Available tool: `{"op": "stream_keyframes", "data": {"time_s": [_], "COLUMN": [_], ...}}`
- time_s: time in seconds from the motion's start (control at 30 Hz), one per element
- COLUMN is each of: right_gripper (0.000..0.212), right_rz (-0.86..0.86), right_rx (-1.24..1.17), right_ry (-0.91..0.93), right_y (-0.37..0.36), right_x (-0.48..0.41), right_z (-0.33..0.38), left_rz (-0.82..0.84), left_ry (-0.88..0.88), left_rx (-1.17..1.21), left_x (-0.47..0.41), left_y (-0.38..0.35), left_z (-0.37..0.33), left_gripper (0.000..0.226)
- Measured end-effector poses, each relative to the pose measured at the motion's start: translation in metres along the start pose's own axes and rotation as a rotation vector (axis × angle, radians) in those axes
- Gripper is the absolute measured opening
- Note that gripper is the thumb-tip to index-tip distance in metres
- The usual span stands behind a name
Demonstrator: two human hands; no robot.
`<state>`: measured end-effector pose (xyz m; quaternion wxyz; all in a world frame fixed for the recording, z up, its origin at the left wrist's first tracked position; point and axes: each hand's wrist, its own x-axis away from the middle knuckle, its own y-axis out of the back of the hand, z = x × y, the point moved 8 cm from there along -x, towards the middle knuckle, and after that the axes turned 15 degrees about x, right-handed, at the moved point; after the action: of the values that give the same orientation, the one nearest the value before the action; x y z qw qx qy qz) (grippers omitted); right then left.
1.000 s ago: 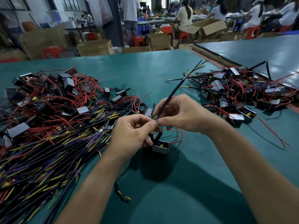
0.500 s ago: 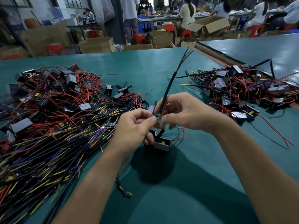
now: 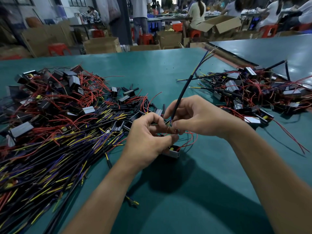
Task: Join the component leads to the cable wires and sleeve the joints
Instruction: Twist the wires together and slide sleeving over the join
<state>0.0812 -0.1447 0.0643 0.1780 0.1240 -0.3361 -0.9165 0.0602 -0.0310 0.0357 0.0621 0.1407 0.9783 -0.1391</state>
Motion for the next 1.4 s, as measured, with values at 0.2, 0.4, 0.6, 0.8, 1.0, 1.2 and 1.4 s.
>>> {"op": "stream_keyframes", "data": {"time_s": [0.2, 0.4, 0.6, 0.8, 1.0, 1.2, 1.4], "right_gripper": [0.027, 0.028, 0.028, 0.027, 0.023, 0.023, 0.007], "right_rz": [-0.006, 0.004, 0.006, 0.002, -0.039, -0.050, -0.101], "right_rx": [0.053, 0.034, 0.070, 0.068, -0.013, -0.036, -0.082], "right_ry": [-0.010, -0.012, 0.010, -0.009, -0.072, -0.092, -0.142], "right_y": [0.000, 0.000, 0.002, 0.002, 0.004, 0.003, 0.005], "right_x": [-0.001, 0.003, 0.003, 0.004, 0.001, 0.001, -0.001], "right_z": [-0.002, 0.000, 0.002, 0.000, -0.008, -0.009, -0.013], "left_rz": [-0.006, -0.019, -0.020, 0.046, 0.016, 0.038, 0.025], "left_ry": [0.011, 0.039, 0.002, -0.018, -0.040, -0.039, -0.030], "left_rx": [-0.037, 0.008, -0.032, -0.022, -0.125, -0.194, -0.187], "left_x": [-0.001, -0.003, -0.005, -0.003, -0.006, -0.004, -0.005], "left_y": [0.007, 0.004, 0.006, 0.001, 0.007, 0.005, 0.007], "left_z": [0.000, 0.010, 0.010, 0.006, 0.003, 0.003, 0.002], "left_gripper": [0.034, 0.037, 0.017, 0.004, 0.019, 0.014, 0.019]}}
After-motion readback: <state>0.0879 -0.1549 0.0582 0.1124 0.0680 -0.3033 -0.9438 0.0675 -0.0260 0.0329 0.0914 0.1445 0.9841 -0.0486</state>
